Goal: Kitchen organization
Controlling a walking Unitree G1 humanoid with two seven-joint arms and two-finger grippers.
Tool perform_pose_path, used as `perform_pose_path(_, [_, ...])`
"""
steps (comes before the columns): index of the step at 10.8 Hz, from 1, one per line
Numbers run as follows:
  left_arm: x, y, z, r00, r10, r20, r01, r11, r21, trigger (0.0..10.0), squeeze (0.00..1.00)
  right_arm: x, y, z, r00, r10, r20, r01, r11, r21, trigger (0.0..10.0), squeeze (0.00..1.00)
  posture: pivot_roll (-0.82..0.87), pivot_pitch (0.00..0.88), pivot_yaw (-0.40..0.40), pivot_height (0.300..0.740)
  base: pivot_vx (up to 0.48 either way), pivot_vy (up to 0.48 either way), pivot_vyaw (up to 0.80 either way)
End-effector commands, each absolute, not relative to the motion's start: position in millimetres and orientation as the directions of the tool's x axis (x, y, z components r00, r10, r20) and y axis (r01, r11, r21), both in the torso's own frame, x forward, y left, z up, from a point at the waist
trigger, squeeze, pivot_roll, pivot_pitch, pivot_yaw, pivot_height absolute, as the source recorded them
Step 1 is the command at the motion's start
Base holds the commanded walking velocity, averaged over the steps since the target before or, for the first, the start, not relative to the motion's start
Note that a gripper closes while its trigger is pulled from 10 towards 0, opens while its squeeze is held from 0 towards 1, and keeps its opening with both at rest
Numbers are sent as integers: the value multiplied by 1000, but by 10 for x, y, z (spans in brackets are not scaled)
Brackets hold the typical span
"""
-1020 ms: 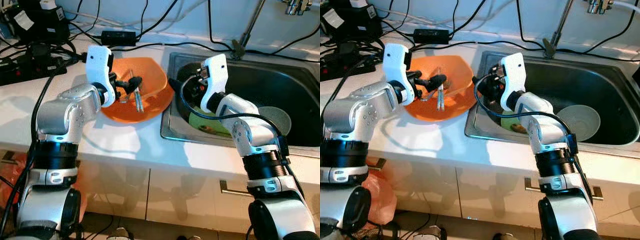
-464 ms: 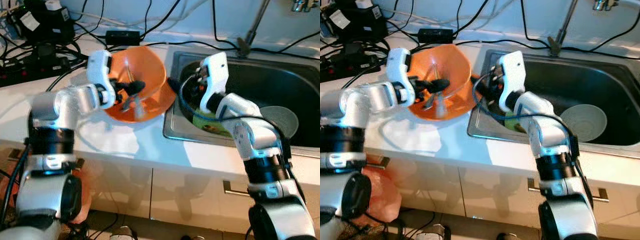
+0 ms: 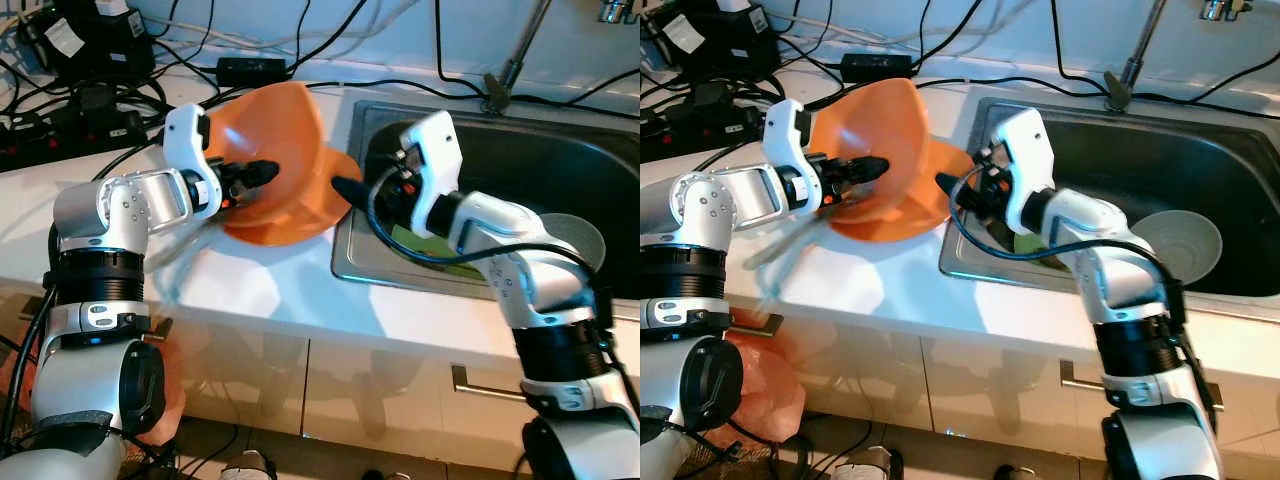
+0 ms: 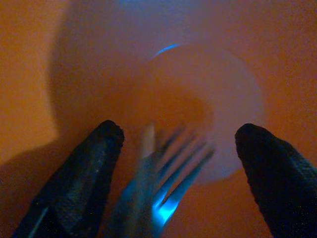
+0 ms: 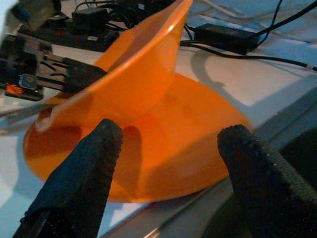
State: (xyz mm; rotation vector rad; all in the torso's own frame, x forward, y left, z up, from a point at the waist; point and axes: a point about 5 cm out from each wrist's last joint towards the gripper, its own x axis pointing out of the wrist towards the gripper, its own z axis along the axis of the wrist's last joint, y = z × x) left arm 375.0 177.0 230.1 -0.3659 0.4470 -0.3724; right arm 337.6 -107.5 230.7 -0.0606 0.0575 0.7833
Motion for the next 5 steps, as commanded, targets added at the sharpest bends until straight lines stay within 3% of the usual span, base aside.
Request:
perform_pose_path(1, [3766,1757,2336,839,-422,-343,262,866,-426,0,0,3330,-1083,2330,693,717,-74,-720,693,-39,10000,0,169,95,2,740,0,0,0])
perform_pose_path(5, [3756,1765,2284,840,-420,-343,251,862,-440,0,0,3316,-1095,2311,695,715,-80,-718,695,-30,10000,0,167,97,-3,740,0,0,0])
